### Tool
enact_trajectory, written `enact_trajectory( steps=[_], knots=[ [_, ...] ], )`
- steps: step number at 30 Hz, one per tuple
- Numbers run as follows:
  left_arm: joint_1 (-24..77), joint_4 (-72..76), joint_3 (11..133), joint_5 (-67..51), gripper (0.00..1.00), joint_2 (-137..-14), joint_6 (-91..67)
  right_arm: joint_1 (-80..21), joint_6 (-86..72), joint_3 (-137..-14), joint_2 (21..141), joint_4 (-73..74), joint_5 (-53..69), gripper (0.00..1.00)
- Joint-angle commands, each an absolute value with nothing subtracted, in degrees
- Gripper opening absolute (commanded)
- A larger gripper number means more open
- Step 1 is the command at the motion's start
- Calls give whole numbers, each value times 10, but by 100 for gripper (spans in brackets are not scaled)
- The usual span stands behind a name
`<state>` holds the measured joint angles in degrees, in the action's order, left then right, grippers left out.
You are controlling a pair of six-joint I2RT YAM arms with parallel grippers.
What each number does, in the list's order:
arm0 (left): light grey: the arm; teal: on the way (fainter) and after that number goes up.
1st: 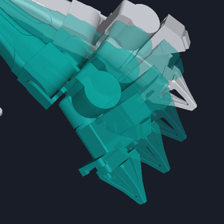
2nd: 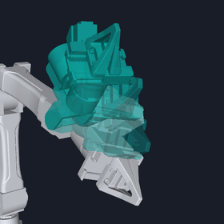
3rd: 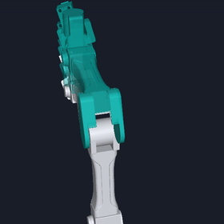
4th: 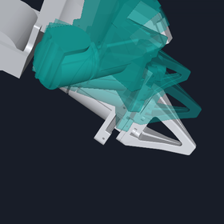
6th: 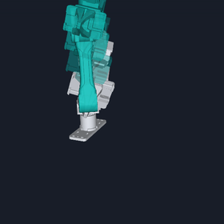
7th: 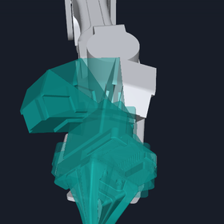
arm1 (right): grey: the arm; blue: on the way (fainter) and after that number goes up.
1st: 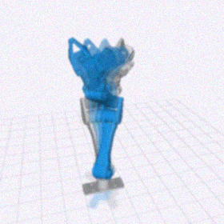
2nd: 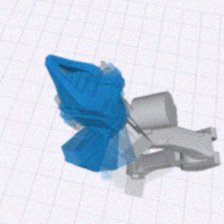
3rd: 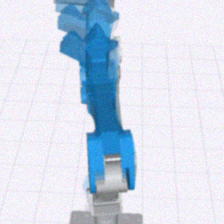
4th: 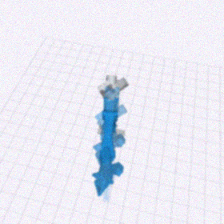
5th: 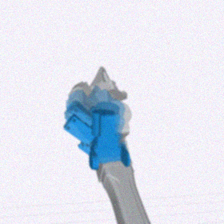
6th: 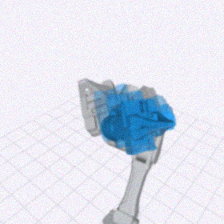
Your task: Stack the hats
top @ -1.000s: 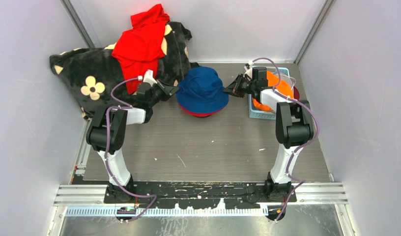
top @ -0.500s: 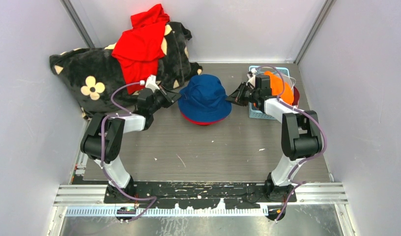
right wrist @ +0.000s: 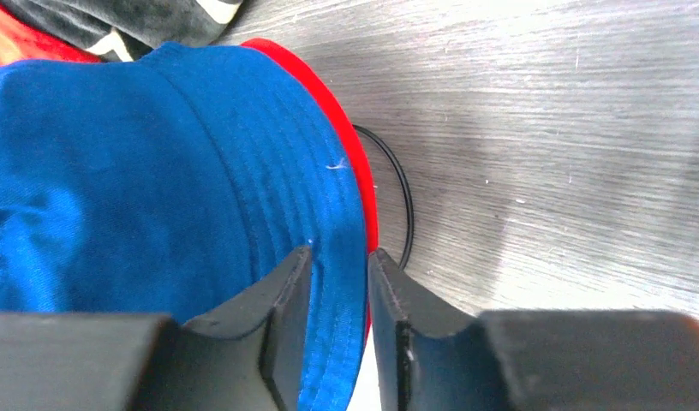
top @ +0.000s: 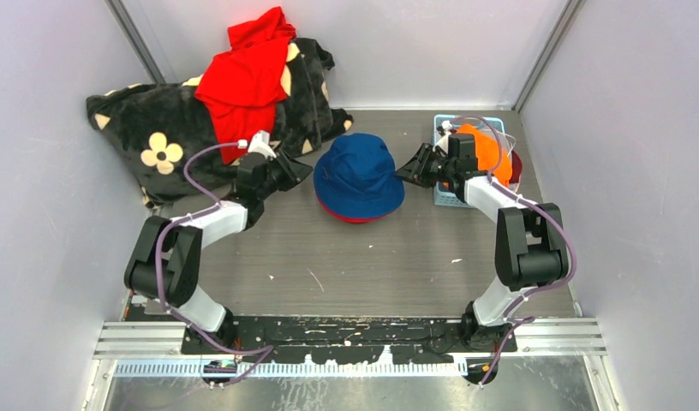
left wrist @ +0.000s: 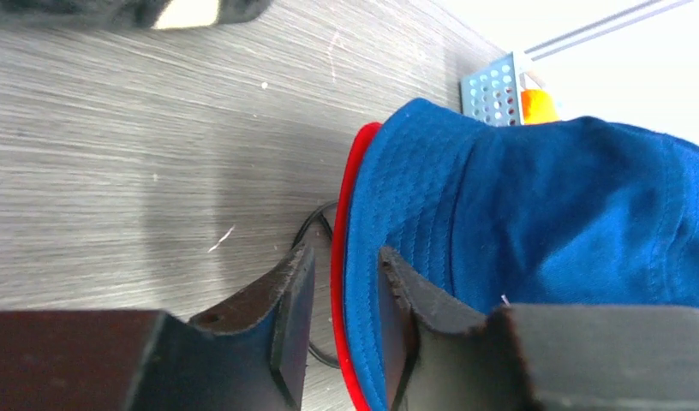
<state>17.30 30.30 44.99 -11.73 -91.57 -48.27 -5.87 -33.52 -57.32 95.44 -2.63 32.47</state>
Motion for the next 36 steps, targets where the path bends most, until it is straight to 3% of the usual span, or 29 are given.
enact_trajectory(
  steps=[1, 4, 6, 11, 16, 23, 36],
  knots=[
    [172, 166, 507, -34, 40, -850, -407, -55, -325, -599, 900, -31, 289, 45],
    [171, 99, 532, 3, 49, -824, -386, -54, -321, -608, 870, -18, 261, 61],
    [171, 59, 549, 21, 51, -809, -375, -51, -317, -614, 846, -8, 231, 66],
    [171, -4, 600, 34, 58, -773, -355, -50, -257, -697, 819, 125, 60, 68],
    [171, -40, 656, 3, 59, -761, -348, -50, -206, -801, 859, 246, -102, 72],
    [172, -44, 660, -22, 59, -764, -350, -50, -156, -869, 964, 337, -151, 72],
    [172, -22, 634, -42, 59, -764, -358, -49, -137, -858, 1022, 364, -242, 69]
  ],
)
